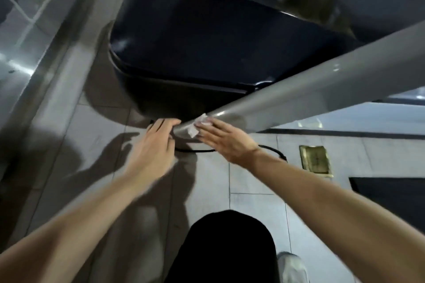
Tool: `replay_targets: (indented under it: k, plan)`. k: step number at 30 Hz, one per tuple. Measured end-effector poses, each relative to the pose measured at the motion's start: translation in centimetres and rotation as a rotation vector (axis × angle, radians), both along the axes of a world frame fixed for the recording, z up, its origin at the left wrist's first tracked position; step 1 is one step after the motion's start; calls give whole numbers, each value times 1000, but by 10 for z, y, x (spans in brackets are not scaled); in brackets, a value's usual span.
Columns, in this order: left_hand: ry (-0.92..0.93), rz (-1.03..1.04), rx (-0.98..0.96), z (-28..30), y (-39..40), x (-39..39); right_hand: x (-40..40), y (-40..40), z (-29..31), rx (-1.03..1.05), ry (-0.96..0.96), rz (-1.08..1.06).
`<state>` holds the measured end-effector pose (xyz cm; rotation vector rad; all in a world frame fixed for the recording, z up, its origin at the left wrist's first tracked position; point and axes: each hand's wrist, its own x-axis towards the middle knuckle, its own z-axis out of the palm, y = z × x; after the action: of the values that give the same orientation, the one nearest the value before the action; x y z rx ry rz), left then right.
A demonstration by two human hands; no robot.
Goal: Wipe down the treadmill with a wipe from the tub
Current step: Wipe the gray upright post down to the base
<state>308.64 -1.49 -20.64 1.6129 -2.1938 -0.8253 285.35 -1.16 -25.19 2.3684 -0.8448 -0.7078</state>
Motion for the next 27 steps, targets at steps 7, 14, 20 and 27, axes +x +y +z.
replay_targets:
  k: [7, 14, 20, 27]
  plan:
    - [98, -264, -239, 37, -1, -92, -146, 33, 96, -279, -258, -34]
    - [195, -548, -321, 116, -14, -190, -198, 47, 195, -694, -556, -301]
    - [282, -657, -194, 193, -18, -262, -222, 32, 270, -1242, -1107, -723]
    - [304, -623, -100, 199, -20, -277, -130, 19, 159, -1115, -1942, -937]
